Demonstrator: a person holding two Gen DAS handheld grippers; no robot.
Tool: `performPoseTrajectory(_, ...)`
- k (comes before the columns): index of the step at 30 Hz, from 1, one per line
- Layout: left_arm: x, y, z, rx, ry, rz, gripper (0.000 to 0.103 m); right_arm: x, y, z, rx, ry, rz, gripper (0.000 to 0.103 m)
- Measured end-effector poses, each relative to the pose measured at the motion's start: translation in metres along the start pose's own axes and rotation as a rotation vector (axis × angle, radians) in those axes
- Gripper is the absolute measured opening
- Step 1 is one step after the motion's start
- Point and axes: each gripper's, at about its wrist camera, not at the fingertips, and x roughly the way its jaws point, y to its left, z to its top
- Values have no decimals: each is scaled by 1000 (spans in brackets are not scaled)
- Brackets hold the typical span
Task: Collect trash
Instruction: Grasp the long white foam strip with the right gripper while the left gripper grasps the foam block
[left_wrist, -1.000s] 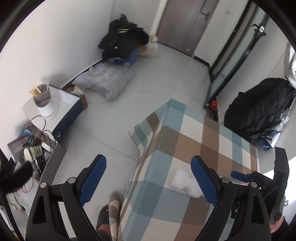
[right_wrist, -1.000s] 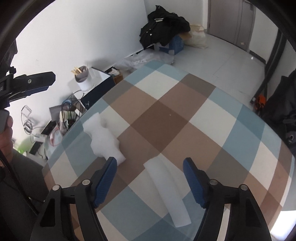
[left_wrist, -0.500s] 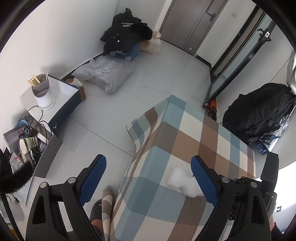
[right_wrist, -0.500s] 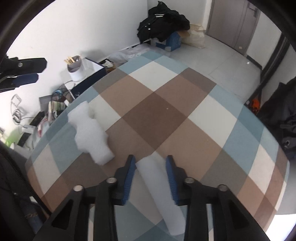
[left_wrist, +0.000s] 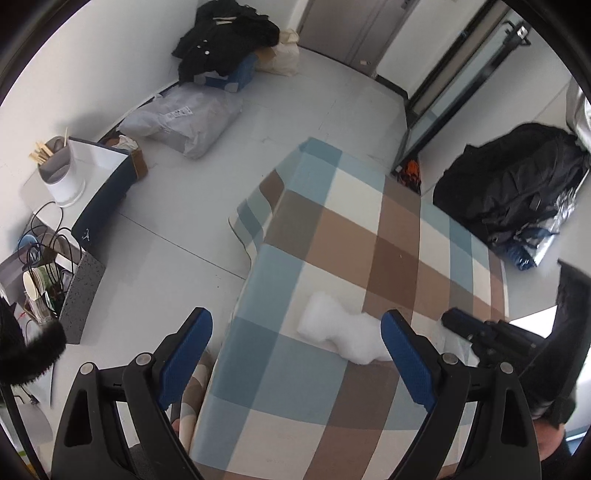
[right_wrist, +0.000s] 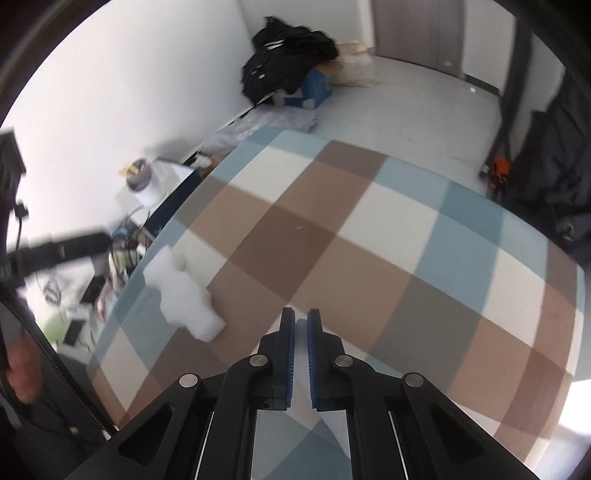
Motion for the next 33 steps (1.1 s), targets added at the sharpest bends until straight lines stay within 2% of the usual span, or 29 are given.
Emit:
performPoseTrajectory(3, 10, -8, -3, 15, 28, 11, 91, -9, -9, 2, 35, -28, 14, 5)
performPoseTrajectory(8, 23, -20, -4, -26, 66, 18, 91, -19, -23, 3, 93, -55, 27, 5)
performPoseTrajectory(12, 34, -38, -4, 29, 76, 126, 91, -26, -32, 4, 141, -76, 40, 5)
performPoseTrajectory(19, 46, -38, -7, 3, 93, 166, 91, -39, -42, 0, 146, -100, 51, 5)
performPoseTrajectory(22, 47, -45, -9, 42, 65, 190, 90, -46, -47, -3, 147, -108, 60, 5)
performPoseTrajectory(24, 48, -50, -9, 71, 48, 196, 83, -52, -52, -5, 154, -118, 59, 5)
performPoseTrajectory(30, 52, -67, -11, 155, 55, 158, 40, -65, -66, -13, 173, -137, 57, 5)
performPoseTrajectory(33, 54, -72, -13, 185, 56, 153, 30, -71, -71, -17, 181, -144, 53, 5)
